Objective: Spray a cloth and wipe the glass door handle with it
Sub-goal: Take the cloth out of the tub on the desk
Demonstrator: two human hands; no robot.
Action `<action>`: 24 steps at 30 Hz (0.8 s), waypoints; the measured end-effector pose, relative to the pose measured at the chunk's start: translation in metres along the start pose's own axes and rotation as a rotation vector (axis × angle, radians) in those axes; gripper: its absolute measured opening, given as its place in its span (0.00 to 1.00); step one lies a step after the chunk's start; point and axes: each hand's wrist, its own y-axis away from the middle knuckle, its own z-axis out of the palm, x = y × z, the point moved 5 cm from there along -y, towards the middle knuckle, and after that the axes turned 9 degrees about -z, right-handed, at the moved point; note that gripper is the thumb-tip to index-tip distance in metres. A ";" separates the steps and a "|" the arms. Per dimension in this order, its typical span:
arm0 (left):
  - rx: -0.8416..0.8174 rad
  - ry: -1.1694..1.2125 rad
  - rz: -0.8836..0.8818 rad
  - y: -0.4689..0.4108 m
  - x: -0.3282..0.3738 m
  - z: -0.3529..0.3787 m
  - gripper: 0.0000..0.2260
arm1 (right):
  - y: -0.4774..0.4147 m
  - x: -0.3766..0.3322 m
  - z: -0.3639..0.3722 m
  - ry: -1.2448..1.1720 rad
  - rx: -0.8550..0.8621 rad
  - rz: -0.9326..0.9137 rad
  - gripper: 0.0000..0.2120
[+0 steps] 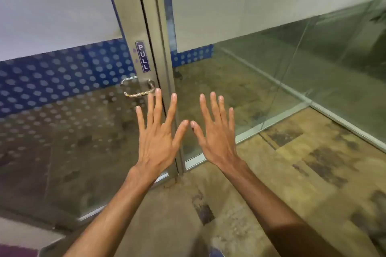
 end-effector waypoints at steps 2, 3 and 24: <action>-0.041 0.025 0.055 0.006 0.008 0.001 0.31 | 0.017 -0.001 -0.009 0.041 0.018 0.079 0.33; -0.064 0.029 0.085 0.010 0.011 0.003 0.31 | 0.027 0.000 -0.012 0.064 0.014 0.114 0.33; -0.495 0.385 0.707 0.192 0.212 0.054 0.31 | 0.344 0.032 -0.160 0.372 0.160 0.874 0.35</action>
